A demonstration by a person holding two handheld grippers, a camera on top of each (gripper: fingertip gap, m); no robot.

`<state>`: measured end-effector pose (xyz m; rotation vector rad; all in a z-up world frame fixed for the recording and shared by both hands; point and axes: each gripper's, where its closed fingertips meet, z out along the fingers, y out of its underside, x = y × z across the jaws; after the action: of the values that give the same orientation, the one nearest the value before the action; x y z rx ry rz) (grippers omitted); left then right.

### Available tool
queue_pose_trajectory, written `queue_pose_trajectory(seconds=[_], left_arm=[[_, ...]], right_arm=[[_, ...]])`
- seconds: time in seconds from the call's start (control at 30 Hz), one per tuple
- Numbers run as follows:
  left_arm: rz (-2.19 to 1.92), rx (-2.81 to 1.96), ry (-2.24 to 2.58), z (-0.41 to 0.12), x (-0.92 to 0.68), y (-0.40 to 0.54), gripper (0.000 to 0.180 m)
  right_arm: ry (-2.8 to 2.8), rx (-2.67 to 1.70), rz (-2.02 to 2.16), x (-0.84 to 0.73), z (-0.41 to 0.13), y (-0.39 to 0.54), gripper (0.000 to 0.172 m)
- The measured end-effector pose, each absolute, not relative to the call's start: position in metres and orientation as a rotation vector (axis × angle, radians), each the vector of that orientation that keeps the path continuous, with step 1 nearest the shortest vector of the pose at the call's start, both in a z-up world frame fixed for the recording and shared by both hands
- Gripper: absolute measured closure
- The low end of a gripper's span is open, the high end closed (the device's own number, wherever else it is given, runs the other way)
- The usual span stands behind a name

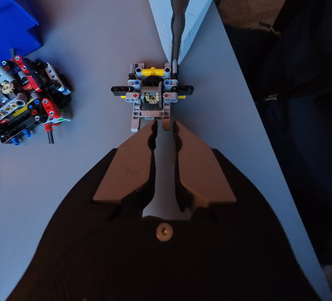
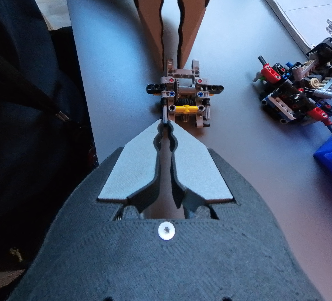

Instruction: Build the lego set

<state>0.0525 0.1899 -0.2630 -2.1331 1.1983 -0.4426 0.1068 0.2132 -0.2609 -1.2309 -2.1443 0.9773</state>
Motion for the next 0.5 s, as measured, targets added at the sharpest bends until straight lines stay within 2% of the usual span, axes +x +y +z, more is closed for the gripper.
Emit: queue_pose_trajectory(seconds=[0.13,0.5], left_arm=[[-0.437,-2.137,1.196,-0.263,0.053,0.19,0.174],[-0.43,-2.129,1.121,-0.268,0.057,0.194,0.175]], right_arm=[[-2.149,-1.222,0.987,0.105,-0.259,0.212,0.171],[-2.167,-1.225,1.051,0.108,-0.251,0.209,0.171]])
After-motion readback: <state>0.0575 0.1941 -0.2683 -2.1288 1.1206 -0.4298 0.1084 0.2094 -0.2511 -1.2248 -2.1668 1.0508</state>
